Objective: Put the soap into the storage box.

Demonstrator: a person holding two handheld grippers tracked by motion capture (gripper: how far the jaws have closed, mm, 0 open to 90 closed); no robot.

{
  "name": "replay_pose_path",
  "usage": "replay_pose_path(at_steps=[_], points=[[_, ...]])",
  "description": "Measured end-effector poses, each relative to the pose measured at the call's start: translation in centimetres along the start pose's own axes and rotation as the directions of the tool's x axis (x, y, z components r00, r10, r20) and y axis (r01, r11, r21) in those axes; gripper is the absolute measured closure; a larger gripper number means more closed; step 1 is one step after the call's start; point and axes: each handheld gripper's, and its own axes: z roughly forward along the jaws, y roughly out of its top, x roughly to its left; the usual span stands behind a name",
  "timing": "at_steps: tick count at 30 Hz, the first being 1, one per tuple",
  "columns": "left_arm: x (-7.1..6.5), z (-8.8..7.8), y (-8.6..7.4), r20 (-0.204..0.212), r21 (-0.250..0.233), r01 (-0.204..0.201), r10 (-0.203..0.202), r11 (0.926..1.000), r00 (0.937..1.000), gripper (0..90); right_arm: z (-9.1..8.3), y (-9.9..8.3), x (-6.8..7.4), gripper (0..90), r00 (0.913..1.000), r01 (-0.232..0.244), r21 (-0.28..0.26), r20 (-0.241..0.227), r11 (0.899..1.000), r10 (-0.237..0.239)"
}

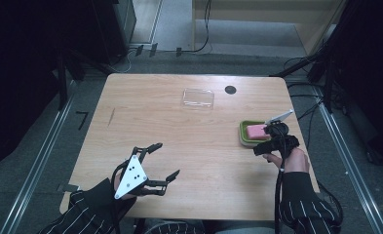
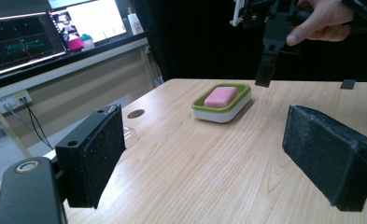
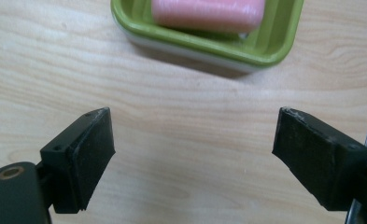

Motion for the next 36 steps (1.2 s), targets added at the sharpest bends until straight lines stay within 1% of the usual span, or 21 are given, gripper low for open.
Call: replay_pose_path(at_steps=[8, 16, 18, 20, 22, 27, 28, 31, 32, 34, 36], points=[[0.0, 0.0, 0.0, 0.000, 0.001, 0.000, 0.000, 1.0000, 1.0000, 13.5, -0.2, -1.9, -0.1, 13.0, 0.9999, 0.016, 0.022, 0.000, 1.000, -0.016], [-0.1, 0.0, 0.0, -0.001, 0.003, 0.000, 0.000, 1.0000, 1.0000, 13.5, -0.4, -3.8, -0.2, 13.0, 0.9997, 0.023, 0.033, 0.000, 0.999, -0.023], [-0.1, 0.0, 0.0, 0.001, -0.001, 0.001, -0.001, 1.0000, 1.0000, 13.5, -0.3, -4.2, -0.1, 13.0, 0.9997, 0.024, 0.043, 0.002, 0.999, -0.024], [-0.1, 0.0, 0.0, 0.001, 0.000, 0.001, -0.001, 1.0000, 1.0000, 13.5, -0.2, -4.6, -0.1, 13.0, 0.9997, 0.024, 0.048, 0.005, 0.999, -0.024], [-0.1, 0.0, 0.0, 0.000, 0.000, 0.001, -0.001, 1.0000, 1.0000, 13.5, 0.2, -5.1, 0.0, 13.0, 0.9997, 0.025, 0.065, 0.006, 0.998, -0.025], [-0.1, 0.0, 0.0, 0.000, 0.000, 0.000, 0.000, 1.0000, 1.0000, 13.6, 0.6, -5.7, 0.0, 13.0, 0.9992, 0.038, 0.084, 0.002, 0.996, -0.039], [-0.1, 0.0, 0.0, 0.000, -0.001, 0.001, -0.001, 1.0000, 1.0000, 13.5, 0.8, -6.1, 0.2, 13.0, 0.9988, 0.050, 0.093, 0.000, 0.994, -0.050], [-0.1, 0.0, 0.0, 0.001, 0.000, 0.000, 0.000, 1.0000, 1.0000, 13.5, 1.1, -6.5, 0.5, 13.1, 0.9988, 0.050, 0.106, 0.000, 0.993, -0.050], [-0.1, 0.0, 0.0, 0.001, 0.000, 0.001, -0.001, 1.0000, 1.0000, 13.6, 1.4, -7.0, 0.7, 13.1, 0.9979, 0.065, 0.115, -0.002, 0.991, -0.065], [-0.1, 0.1, 0.0, 0.001, 0.001, -0.001, 0.001, 1.0000, 1.0000, 13.6, 1.5, -7.3, 0.9, 13.1, 0.9975, 0.070, 0.128, 0.000, 0.989, -0.070], [-0.1, 0.1, 0.0, 0.001, 0.002, -0.001, 0.001, 1.0000, 1.0000, 13.5, 1.7, -7.7, 1.2, 13.1, 0.9971, 0.075, 0.130, -0.002, 0.989, -0.076]])
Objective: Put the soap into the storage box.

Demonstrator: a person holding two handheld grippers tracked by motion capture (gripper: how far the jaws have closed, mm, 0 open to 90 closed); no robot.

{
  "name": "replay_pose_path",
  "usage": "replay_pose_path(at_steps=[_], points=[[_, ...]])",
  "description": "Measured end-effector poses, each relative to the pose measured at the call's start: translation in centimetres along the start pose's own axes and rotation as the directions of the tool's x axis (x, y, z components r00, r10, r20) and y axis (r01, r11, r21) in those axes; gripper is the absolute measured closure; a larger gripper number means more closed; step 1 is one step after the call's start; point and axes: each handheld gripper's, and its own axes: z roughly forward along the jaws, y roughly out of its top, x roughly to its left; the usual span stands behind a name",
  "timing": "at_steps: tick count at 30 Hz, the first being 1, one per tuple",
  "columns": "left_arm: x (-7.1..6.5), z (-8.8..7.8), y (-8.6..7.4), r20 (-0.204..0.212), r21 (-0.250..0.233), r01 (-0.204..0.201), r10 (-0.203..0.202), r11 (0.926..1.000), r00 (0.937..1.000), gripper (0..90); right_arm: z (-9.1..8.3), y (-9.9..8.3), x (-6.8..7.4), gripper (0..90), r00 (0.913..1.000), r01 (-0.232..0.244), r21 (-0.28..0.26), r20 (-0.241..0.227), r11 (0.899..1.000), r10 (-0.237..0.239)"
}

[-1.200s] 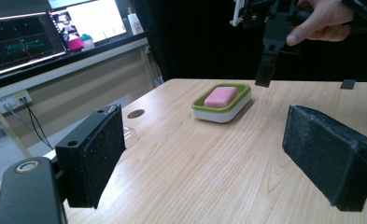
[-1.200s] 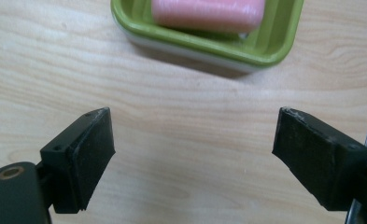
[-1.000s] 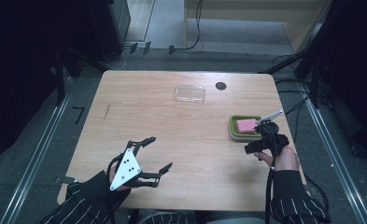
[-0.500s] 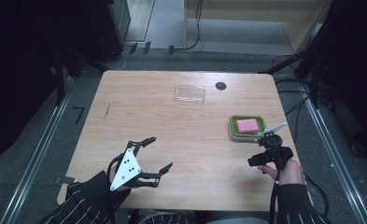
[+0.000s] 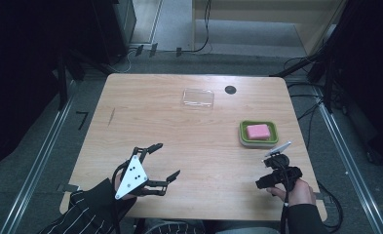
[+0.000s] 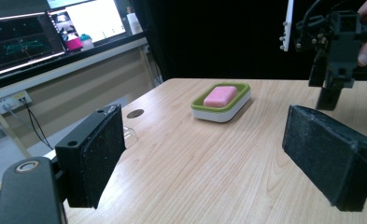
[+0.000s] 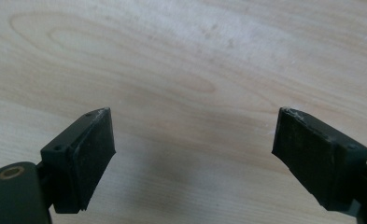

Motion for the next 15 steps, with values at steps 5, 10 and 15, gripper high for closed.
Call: replay_pose_path(at_steps=[5, 10, 15], points=[[0.00, 0.04, 0.02, 0.002, 0.001, -0.004, 0.004, 1.0000, 1.0000, 13.5, 0.43, -0.68, 0.47, 13.1, 0.9998, 0.020, 0.014, 0.003, 1.000, -0.020], [0.02, 0.01, -0.01, 0.000, 0.000, 0.000, 0.000, 1.0000, 1.0000, 13.5, 0.54, -0.92, 0.62, 13.2, 0.9997, 0.022, 0.021, 0.007, 1.000, -0.022], [0.07, 0.02, -0.03, 0.000, 0.000, 0.000, 0.000, 1.0000, 1.0000, 13.5, 0.63, -0.81, 0.79, 13.4, 0.9993, 0.032, 0.025, 0.018, 0.999, -0.033]])
